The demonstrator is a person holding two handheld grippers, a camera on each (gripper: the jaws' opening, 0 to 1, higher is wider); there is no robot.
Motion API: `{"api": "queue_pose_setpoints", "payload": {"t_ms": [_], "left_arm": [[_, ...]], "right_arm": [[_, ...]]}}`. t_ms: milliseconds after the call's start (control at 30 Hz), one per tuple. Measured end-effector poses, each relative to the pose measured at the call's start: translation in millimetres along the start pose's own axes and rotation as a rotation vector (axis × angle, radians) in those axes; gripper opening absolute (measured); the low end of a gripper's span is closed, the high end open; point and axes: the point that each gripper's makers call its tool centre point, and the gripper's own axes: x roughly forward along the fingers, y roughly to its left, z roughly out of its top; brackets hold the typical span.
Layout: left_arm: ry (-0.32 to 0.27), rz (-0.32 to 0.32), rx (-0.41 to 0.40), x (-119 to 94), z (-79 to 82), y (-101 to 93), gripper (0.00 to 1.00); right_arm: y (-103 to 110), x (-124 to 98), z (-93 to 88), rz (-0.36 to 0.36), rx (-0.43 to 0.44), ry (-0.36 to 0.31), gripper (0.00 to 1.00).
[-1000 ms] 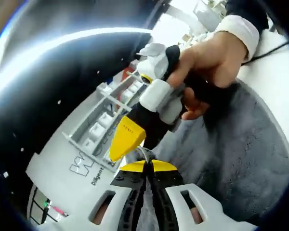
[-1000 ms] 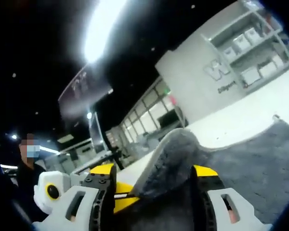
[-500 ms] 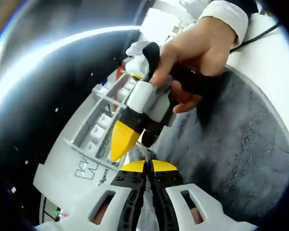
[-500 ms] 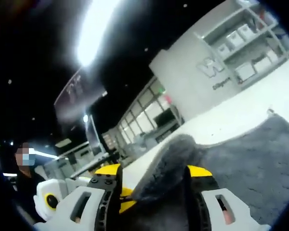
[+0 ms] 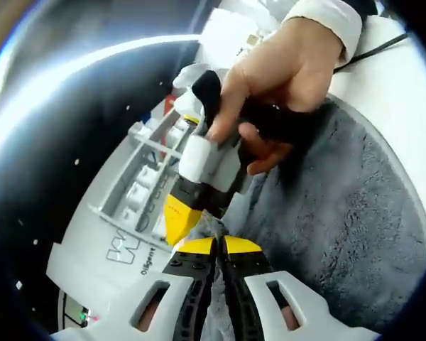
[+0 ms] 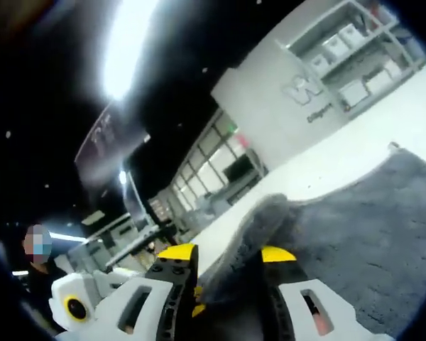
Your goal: Open the folded towel by lifting each exposed corner and separating the folded layers until the towel lies flat within the target outline without major curled edges
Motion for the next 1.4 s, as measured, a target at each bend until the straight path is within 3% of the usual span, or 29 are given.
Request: {"api": "queue_pose_setpoints", "payload": {"t_ms": [133, 267, 500, 533, 633, 733, 867, 1000, 1067, 1200, 1300, 1333, 1400], "left_arm": [[-0.018, -0.004, 0.009, -0.7, 5.2, -1.5, 0.04], [-0.047, -0.015, -0.035, -1.3, 9.6, -1.3, 0.08], [-0.183, -0.042, -0.404, -7.5, 17.9, 17.3, 0.14], [-0.219, -0.052, -0.502, -9.5, 19.5, 22.6, 0.15], [-0.251, -0.034, -0.627, -12.4, 13.7, 37.3, 0.17], [-0.24, -0.005, -0.699, -14.0, 0.4, 48.3, 0.17], [-0.203, 0.02, -0.736, -13.5, -20.4, 57.2, 0.17], [-0.093, 0.04, -0.77, -9.6, -52.7, 56.6, 0.17], [-0.075, 0.047, -0.769, -9.7, -56.4, 56.2, 0.15], [0.04, 0.025, -0.87, -7.5, -88.2, 45.6, 0.11], [0.059, 0.005, -0.893, -7.9, -92.5, 41.5, 0.1], [0.053, -0.028, -0.95, -8.7, -90.7, 36.9, 0.06], [0.077, -0.052, -0.993, -10.1, -93.0, 31.7, 0.01]], "right_arm": [[-3.1, 0.0, -1.8, -0.014, -0.012, 0.009, 0.2], [-8.2, -0.7, -1.9, -0.031, -0.016, 0.02, 0.13], [-14.8, -4.7, 3.2, -0.058, -0.027, 0.012, 0.03], [-15.3, -5.4, 4.4, -0.059, -0.027, 0.009, 0.01], [-15.1, -7.1, 8.2, -0.058, -0.032, -0.002, 0.0], [-14.5, -7.9, 10.9, -0.055, -0.034, -0.009, 0.0], [-13.7, -8.8, 13.4, -0.048, -0.016, -0.015, 0.0], [-13.8, -10.4, 15.0, -0.043, 0.007, -0.014, 0.0], [-13.8, -10.6, 15.1, -0.041, 0.01, -0.012, 0.0], [-14.9, -15.2, 22.6, -0.03, 0.027, 0.001, 0.0], [-19.7, -18.0, 25.8, -0.045, 0.023, -0.005, 0.0], [-24.7, -19.7, 28.3, -0.055, 0.032, -0.01, 0.0], [-28.4, -22.4, 30.4, -0.059, 0.058, -0.014, 0.0]]}}
